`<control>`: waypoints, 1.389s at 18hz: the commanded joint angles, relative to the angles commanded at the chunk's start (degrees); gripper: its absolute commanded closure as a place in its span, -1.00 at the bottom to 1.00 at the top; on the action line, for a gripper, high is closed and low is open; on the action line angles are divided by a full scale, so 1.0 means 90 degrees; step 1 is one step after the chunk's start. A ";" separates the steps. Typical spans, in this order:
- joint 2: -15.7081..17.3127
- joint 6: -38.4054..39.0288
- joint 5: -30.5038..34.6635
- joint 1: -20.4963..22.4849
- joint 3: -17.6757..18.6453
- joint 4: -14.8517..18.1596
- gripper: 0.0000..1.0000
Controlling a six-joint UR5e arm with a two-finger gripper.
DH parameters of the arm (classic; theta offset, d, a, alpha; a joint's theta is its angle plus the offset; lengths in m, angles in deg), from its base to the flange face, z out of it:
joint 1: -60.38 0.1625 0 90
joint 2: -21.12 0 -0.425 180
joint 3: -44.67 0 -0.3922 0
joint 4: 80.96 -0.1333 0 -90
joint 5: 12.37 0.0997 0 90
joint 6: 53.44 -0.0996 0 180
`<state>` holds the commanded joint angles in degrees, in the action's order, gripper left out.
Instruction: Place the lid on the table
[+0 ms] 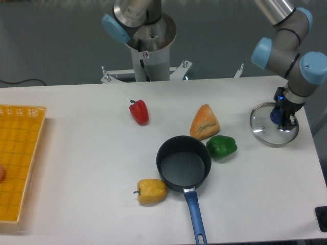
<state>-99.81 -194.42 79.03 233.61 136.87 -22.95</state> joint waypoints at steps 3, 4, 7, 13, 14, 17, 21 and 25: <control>-0.0010 -0.0010 0.0000 0.0000 0.0000 -0.0039 -0.30; -0.0010 -0.0010 0.0000 0.0000 0.0000 -0.0039 -0.30; -0.0010 -0.0010 0.0000 0.0000 0.0000 -0.0039 -0.35; -0.0010 -0.0020 0.0000 0.0000 0.0000 -0.0039 -0.46; -0.0010 -0.0020 0.0000 0.0000 0.0010 -0.0039 -0.46; -0.0010 -0.0010 0.0000 0.0000 0.0010 -0.0039 -0.49; 0.0029 0.0019 0.0000 -0.0010 -0.0010 -0.0029 -0.99; 0.0214 0.0389 -0.0010 -0.0146 -0.0185 -0.0010 -1.00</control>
<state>-97.89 -190.92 78.95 232.30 135.21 -23.04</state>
